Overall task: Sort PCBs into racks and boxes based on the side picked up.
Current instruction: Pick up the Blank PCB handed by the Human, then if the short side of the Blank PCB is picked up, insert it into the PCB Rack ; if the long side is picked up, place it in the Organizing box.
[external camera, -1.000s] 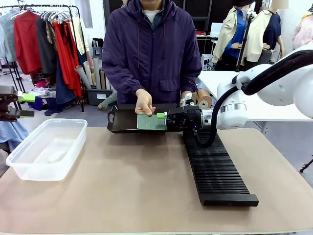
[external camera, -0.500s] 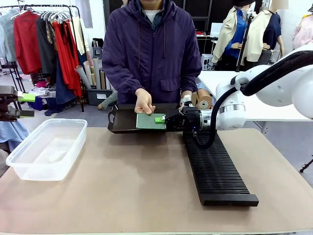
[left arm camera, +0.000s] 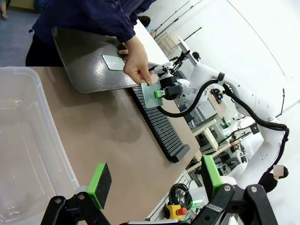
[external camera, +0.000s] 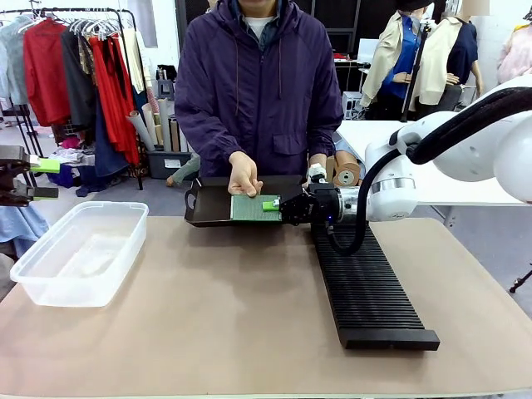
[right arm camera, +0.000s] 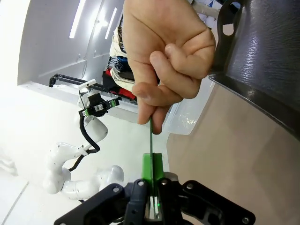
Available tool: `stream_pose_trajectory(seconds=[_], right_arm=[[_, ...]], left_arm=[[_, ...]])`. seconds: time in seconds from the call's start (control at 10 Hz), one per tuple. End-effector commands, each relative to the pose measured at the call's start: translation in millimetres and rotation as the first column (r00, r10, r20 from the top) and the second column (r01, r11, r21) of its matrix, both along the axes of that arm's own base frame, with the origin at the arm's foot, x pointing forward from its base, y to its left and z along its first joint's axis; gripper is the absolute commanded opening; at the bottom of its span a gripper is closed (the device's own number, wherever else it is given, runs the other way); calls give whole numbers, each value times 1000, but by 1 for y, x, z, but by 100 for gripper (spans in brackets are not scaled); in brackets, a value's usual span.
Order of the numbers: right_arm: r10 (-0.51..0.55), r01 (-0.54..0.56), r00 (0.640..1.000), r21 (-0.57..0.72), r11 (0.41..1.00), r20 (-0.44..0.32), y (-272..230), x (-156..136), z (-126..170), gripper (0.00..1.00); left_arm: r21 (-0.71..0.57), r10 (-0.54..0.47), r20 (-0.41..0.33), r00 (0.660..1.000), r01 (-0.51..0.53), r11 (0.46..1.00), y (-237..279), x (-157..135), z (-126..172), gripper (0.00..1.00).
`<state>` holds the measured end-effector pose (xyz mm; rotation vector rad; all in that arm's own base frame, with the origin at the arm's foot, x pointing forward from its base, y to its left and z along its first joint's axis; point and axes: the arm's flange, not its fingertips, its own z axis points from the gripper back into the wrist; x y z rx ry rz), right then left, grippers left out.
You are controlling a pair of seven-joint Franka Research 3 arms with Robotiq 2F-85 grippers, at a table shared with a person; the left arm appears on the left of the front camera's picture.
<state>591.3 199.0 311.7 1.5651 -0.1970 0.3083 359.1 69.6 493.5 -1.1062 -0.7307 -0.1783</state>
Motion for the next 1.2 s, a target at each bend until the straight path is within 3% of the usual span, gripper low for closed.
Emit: stream_pose_trajectory(seconds=[0.0,1.1], right_arm=[[-5,5,1000,5,1000,8,0,-1,0,0],[-5,5,1000,5,1000,8,0,-1,0,0]], left_arm=[[-11,-3,6,1000,3,1000,1,-1,1,100],[-11,-3,6,1000,3,1000,1,-1,1,100]])
